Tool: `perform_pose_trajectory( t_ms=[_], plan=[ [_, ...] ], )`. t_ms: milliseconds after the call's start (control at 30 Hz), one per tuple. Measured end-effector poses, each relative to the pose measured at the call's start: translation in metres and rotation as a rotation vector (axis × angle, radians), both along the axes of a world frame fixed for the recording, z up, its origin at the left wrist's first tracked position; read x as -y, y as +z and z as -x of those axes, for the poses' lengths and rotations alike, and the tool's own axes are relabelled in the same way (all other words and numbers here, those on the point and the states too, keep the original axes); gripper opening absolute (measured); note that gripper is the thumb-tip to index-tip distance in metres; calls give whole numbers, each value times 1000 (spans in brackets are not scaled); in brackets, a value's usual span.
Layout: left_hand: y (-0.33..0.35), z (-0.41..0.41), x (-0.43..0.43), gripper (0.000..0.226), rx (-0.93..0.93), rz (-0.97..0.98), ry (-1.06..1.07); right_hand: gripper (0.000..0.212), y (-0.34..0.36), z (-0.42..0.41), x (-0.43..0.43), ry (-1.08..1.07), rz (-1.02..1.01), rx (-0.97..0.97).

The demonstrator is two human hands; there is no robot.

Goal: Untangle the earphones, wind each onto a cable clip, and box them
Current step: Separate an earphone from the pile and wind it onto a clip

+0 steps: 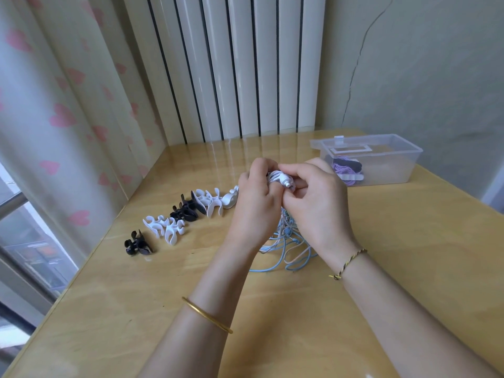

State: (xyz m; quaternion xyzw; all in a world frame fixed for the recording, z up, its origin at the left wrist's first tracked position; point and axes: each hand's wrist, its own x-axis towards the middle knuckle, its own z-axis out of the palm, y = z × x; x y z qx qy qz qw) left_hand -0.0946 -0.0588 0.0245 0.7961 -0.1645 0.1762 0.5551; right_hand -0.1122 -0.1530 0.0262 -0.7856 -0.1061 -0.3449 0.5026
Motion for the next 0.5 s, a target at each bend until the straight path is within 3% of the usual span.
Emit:
perform_pose_trajectory(
  t_ms=[167, 300, 500],
  plan=[
    [-2, 0, -1, 17, -23, 4, -5, 42, -3, -1, -3, 6, -30, 12],
    [-1, -1, -2, 24, -33, 7, 30, 35, -8, -2, -5, -9, -26, 2],
    [9, 4, -5, 16, 39, -74, 43, 28, -7, -3, -6, -14, 14, 50]
  ],
)
